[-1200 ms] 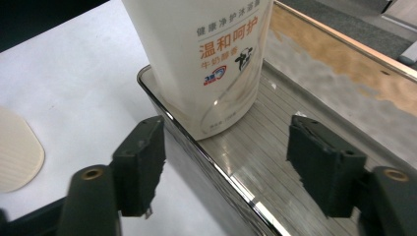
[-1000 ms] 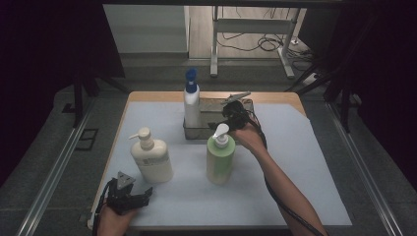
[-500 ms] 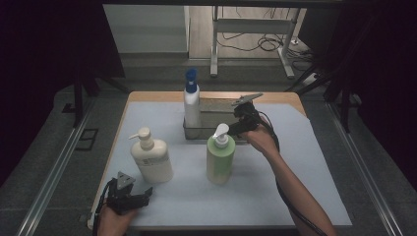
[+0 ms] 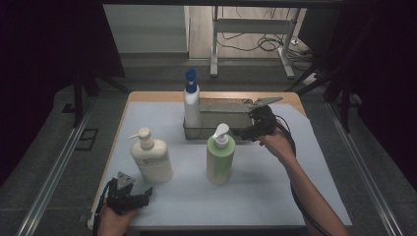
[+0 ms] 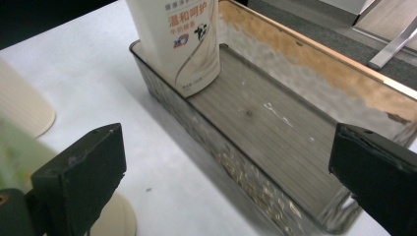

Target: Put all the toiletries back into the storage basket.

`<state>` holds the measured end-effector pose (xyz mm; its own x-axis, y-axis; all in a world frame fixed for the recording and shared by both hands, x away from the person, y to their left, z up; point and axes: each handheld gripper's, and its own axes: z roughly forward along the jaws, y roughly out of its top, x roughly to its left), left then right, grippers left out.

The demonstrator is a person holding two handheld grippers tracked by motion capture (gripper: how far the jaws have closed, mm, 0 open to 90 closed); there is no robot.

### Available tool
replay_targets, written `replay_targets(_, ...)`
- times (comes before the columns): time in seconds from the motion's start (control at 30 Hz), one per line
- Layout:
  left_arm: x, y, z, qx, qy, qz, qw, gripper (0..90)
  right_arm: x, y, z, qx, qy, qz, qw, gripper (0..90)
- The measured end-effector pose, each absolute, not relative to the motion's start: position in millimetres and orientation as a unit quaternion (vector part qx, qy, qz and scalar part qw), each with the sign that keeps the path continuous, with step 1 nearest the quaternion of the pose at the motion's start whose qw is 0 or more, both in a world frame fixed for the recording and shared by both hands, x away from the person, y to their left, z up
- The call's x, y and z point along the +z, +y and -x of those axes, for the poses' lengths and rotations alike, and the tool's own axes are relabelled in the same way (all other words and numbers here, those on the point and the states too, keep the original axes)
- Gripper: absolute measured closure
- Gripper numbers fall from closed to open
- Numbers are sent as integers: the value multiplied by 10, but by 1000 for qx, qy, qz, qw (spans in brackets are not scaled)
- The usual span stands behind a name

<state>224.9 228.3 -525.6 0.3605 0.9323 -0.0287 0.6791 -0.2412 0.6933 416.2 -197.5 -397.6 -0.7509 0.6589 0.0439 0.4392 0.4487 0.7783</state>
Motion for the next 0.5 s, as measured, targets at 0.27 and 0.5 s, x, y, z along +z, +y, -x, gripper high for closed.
replay_targets(0.27, -5256, 2283, -2249, 200, 529, -762, 316, 125, -3985, -2183, -4002, 415, 839, -327, 130, 0)
replay_targets(0.5, -5256, 2283, -2249, 200, 529, -762, 316, 126, -4056, -2275, -3827, 404, 845, -329, 124, 16)
